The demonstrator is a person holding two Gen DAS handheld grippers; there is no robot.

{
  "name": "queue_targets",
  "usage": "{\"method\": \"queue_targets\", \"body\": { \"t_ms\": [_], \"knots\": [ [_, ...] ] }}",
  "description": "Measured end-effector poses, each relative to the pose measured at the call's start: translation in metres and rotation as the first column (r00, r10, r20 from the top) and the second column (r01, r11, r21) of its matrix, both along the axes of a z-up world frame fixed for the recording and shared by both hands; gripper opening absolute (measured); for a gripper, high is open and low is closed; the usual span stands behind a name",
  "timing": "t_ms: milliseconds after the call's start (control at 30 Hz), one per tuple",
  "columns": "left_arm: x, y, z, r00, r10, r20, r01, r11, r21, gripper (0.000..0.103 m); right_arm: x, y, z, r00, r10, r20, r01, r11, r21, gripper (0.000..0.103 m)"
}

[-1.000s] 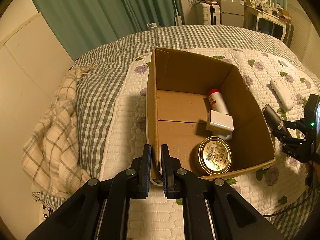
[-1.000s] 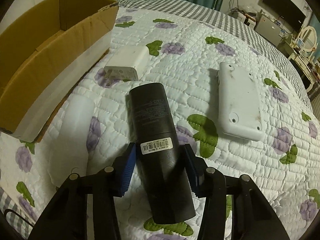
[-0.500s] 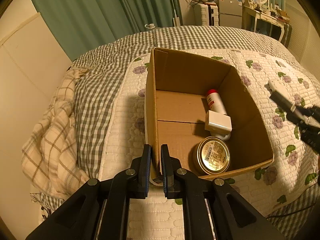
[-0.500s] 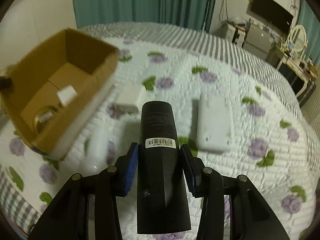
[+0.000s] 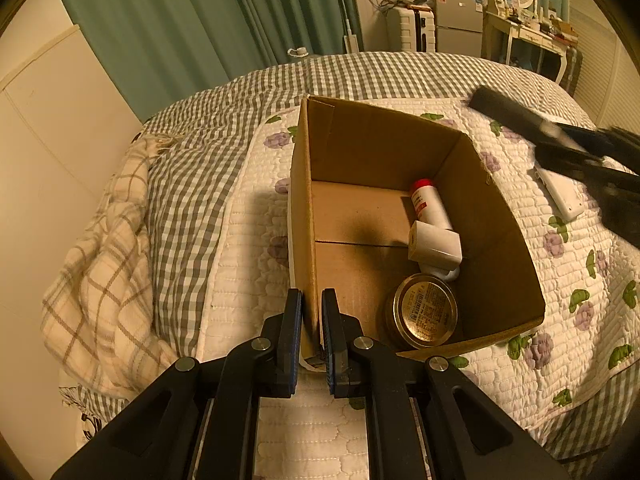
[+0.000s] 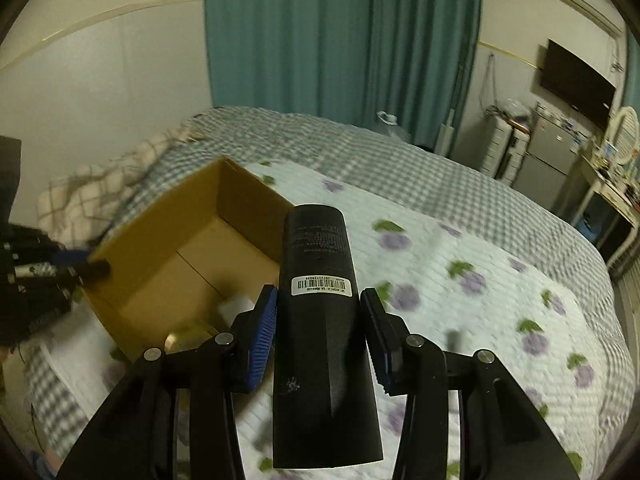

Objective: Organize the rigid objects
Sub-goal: 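Carry the black cylinder into the box with the right tool and release, then grasp the white rectangular device by its edge with the right tool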

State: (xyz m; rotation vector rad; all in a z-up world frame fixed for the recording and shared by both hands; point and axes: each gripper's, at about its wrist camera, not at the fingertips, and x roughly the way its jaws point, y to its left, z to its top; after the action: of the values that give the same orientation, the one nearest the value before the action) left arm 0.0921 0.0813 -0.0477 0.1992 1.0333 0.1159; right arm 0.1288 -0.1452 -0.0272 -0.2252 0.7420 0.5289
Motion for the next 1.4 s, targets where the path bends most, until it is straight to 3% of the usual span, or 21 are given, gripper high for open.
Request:
{"method": "queue_targets", "body": {
  "t_ms": [433, 667, 733, 900, 1000, 1200, 1400],
  "knots": [
    [-0.001, 0.001, -0.001, 1.0, -0.019, 0.007, 0.019, 1.0, -0.007, 0.009, 0.025, 0.086, -0.055, 0.991, 0.084, -0.107, -0.085, 0.996, -0.007, 0.042],
    [-0.001, 0.001, -0.002, 1.0, -0.021, 0.008, 0.021, 1.0, -0.012, 0.009, 0.018, 0.087, -0.049, 0.995, 0.071, -0.074, -0.073, 0.997, -0.03, 0.042],
    [-0.001, 0.001, -0.001, 1.0, -0.023, 0.006, 0.023, 1.0, -0.014, 0.009, 0.015, 0.082, -0.04, 0.997, 0.058, -0.058, -0.06, 0.998, -0.028, 0.053],
    [0.001, 0.003, 0.0, 1.0, -0.018, -0.002, 0.018, 0.999, -0.028, 0.009, 0.005, 0.048, -0.011, 1.0, 0.011, -0.018, -0.011, 1.0, -0.019, 0.066],
    [0.002, 0.004, 0.0, 1.0, -0.014, -0.003, 0.013, 0.999, -0.036, 0.009, 0.0, 0.017, 0.005, 0.999, -0.042, 0.008, 0.042, 0.999, -0.017, 0.084],
    [0.003, 0.004, 0.001, 1.0, -0.012, -0.004, 0.011, 0.999, -0.036, 0.009, -0.002, -0.058, 0.017, 0.986, -0.163, 0.048, 0.166, 0.984, -0.07, 0.085],
    [0.002, 0.004, 0.0, 1.0, -0.006, -0.01, 0.006, 0.999, -0.042, 0.009, 0.017, -0.123, -0.006, 0.962, -0.274, 0.013, 0.274, 0.957, -0.09, 0.085]
  ]
}}
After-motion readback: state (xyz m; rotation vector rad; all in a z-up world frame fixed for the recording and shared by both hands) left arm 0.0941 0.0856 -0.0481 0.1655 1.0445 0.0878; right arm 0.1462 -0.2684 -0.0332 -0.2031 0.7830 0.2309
